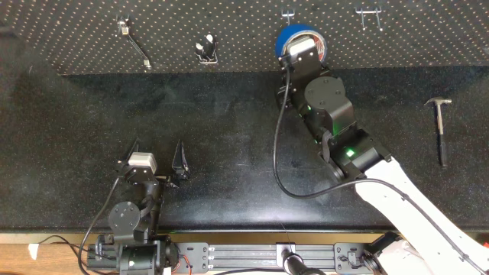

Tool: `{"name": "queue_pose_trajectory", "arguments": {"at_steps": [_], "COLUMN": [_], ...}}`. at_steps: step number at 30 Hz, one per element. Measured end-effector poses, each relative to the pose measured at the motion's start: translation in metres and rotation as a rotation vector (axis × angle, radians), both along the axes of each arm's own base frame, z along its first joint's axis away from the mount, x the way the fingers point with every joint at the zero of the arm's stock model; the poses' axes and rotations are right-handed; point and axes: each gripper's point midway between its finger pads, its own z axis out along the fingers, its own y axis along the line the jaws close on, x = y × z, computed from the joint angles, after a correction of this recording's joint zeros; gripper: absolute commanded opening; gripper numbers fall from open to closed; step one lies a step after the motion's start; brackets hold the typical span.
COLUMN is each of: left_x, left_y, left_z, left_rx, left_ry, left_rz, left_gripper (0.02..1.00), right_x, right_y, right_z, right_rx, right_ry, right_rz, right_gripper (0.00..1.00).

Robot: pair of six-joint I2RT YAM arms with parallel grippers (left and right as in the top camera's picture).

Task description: Place Tools Onto Pegboard

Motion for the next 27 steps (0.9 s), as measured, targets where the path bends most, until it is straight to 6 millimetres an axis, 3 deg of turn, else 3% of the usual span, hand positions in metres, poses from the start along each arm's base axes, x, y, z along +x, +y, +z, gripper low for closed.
{"name": "queue_pose_trajectory", "arguments": {"at_steps": [4,11,27], "left_x": [0.000,0.000,0.000], "left_y": [0.000,0.000,0.000], "left_z": [0.000,0.000,0.000], "left_rx": [0.000,0.000,0.000], "left_ry": [0.000,0.000,0.000], "left_rz": [0.000,0.000,0.000], "left_gripper": [0.996,0.996,0.996], "right_x": [0.007,0.027,0.062], "right_y": [0.004,0.016,0.018], "right_z": [0.010,-0.025,-0.042], "right_rx": [-0.006,-0.081,-0.118], "right_ry": [-0.066,-0.046,-0.150], "right_rz": [0.008,0.019,-0.073], "right_gripper": [0.075,0.073,0.075]}}
